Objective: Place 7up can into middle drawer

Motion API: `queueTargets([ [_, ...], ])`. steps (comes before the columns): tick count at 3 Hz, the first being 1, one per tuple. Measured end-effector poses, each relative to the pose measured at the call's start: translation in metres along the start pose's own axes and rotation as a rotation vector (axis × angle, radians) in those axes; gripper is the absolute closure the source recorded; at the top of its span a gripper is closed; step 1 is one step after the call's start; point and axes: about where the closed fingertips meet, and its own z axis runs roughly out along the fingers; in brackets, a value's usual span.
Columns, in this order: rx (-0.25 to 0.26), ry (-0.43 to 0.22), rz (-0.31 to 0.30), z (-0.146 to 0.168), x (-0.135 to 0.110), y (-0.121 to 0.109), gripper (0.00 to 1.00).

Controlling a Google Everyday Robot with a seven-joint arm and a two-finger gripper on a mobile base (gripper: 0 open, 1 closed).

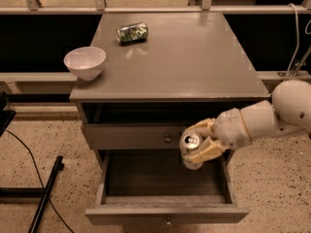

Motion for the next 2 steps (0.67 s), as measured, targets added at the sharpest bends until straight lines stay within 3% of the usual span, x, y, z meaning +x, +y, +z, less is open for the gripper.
queueTargets([
  [1, -0.005, -0.041, 0.034, 0.024, 0.031, 0.001, 1.00],
  [2, 0.058, -0.167, 0.076, 0.048, 0.079, 0.003, 1.00],
])
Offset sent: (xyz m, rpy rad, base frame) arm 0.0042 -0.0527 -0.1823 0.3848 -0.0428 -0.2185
